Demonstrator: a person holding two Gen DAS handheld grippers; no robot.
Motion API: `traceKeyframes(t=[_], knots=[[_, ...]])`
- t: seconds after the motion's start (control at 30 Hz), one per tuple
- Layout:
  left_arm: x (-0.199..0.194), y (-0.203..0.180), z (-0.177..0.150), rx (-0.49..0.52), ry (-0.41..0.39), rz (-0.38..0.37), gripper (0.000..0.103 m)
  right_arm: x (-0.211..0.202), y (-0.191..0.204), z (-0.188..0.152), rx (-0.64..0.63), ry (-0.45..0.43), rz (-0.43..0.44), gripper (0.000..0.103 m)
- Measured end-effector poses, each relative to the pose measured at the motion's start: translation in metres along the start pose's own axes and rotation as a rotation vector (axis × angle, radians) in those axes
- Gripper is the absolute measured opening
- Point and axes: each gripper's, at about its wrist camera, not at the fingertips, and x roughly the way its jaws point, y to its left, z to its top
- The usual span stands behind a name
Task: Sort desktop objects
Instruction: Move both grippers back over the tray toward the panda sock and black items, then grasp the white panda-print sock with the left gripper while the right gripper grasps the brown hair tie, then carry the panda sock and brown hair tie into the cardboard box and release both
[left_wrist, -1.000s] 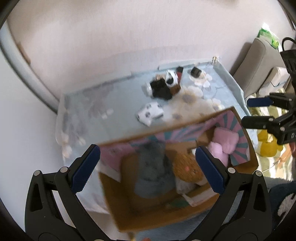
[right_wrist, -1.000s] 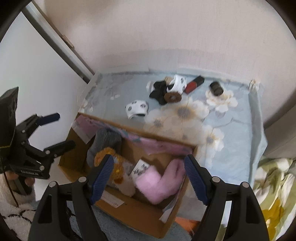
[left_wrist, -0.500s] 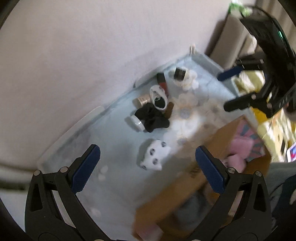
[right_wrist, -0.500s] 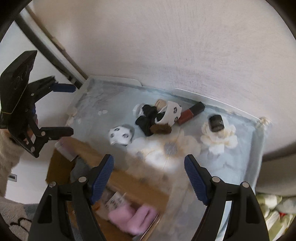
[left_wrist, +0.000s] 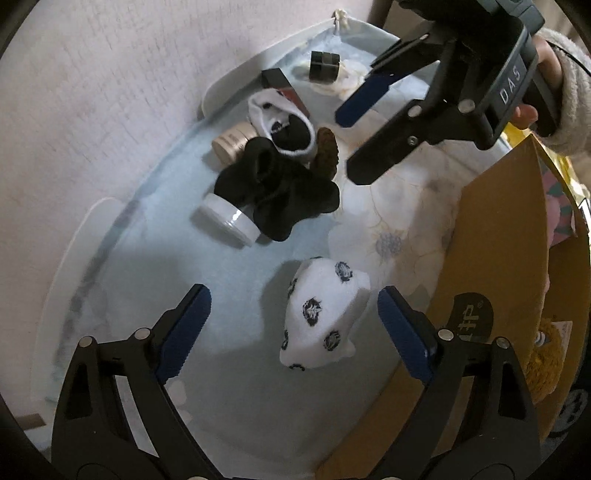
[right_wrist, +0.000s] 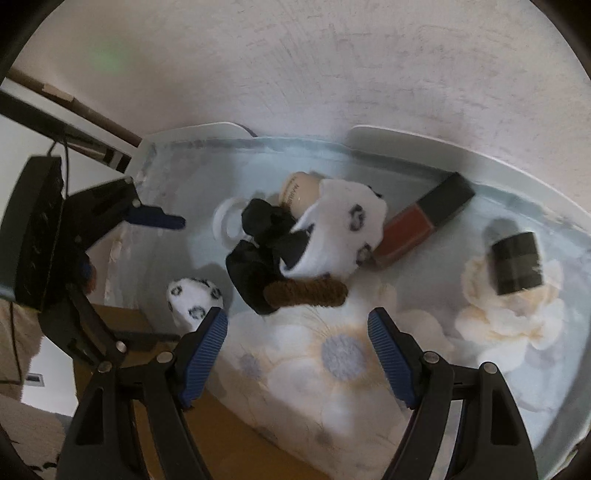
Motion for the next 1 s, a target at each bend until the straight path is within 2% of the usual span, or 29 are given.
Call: traceKeyframes(t=[0.13, 0.2, 0.3, 0.37, 0.43, 0.47, 0.63, 1.0], knots=[[0.006, 0.001, -0.003, 0.003, -0.002, -0.013, 0.089, 0.005, 0.000, 0.006, 0.007, -0.008, 0.021, 0.075], [0.009, 0.001, -0.004, 0.000, -0.003, -0.031, 0.082, 0.008, -0.001, 0.008, 0.018, -0.010, 0.032, 0.072], [0.014, -0.001, -0.007, -0.003, 0.002, -0.061, 0.067, 0.011, -0.005, 0.009, 0.042, -0.009, 0.063, 0.061], [0.017, -0.004, -0.010, 0.005, 0.009, -0.082, 0.050, 0.011, -0.007, 0.009, 0.046, -0.010, 0.066, 0.057], [0.020, -0.009, -0.012, 0.013, 0.017, -0.101, 0.042, 0.011, -0.010, 0.008, 0.054, -0.012, 0.078, 0.040], [0.019, -0.012, -0.013, 0.021, 0.008, -0.098, 0.035, 0.011, -0.011, 0.007, 0.057, -0.011, 0.085, 0.036], [0.017, -0.017, -0.016, 0.016, -0.002, -0.108, 0.031, 0.009, -0.011, 0.001, 0.056, -0.017, 0.083, 0.018], [-0.019, -0.010, -0.018, -0.031, -0.057, -0.057, 0.030, -0.019, 0.006, -0.006, 0.050, -0.073, 0.080, 0.016]])
